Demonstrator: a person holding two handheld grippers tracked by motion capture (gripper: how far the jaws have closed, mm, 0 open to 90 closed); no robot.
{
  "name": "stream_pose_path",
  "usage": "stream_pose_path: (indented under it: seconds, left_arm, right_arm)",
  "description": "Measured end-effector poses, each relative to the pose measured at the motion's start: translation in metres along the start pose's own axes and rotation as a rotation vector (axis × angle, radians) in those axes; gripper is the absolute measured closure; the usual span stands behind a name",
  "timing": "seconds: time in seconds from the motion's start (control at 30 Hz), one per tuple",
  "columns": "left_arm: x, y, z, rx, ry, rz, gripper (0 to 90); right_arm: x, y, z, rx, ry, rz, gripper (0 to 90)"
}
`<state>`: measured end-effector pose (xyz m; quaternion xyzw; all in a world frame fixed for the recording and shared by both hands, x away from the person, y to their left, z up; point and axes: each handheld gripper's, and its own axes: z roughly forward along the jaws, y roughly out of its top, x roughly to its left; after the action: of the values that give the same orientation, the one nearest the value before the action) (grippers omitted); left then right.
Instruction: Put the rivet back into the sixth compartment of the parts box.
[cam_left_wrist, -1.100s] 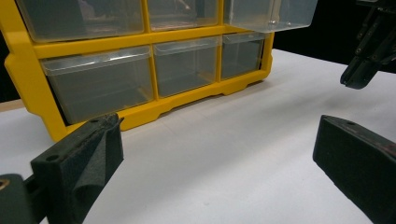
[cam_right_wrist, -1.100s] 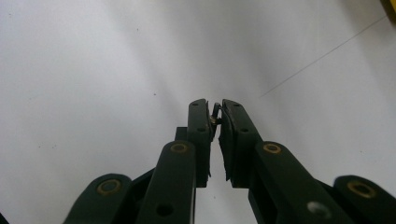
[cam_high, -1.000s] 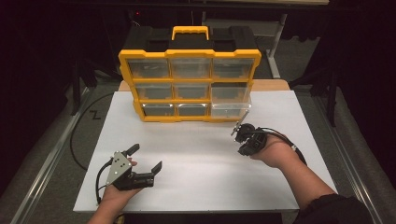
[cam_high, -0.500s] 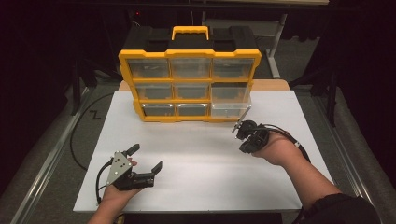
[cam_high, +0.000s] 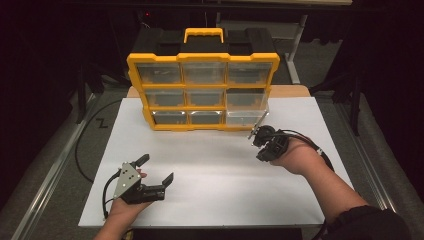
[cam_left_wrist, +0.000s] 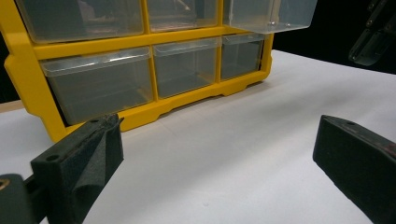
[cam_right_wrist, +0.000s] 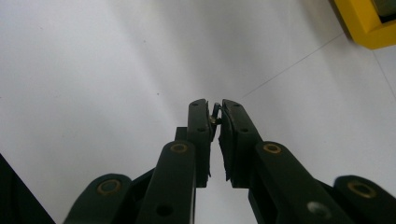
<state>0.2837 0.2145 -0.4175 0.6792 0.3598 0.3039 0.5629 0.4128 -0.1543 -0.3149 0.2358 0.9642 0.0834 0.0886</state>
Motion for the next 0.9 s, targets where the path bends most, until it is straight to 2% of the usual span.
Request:
stream_pose_path:
  seconds: [0.9]
  left_arm:
    - [0.0, 0.0, 0.0, -0.008, 0.001, -0.004, 2.3]
  right_arm:
    - [-0.003, 0.007, -0.023, -0.005, -0.01, -0.013, 84.8]
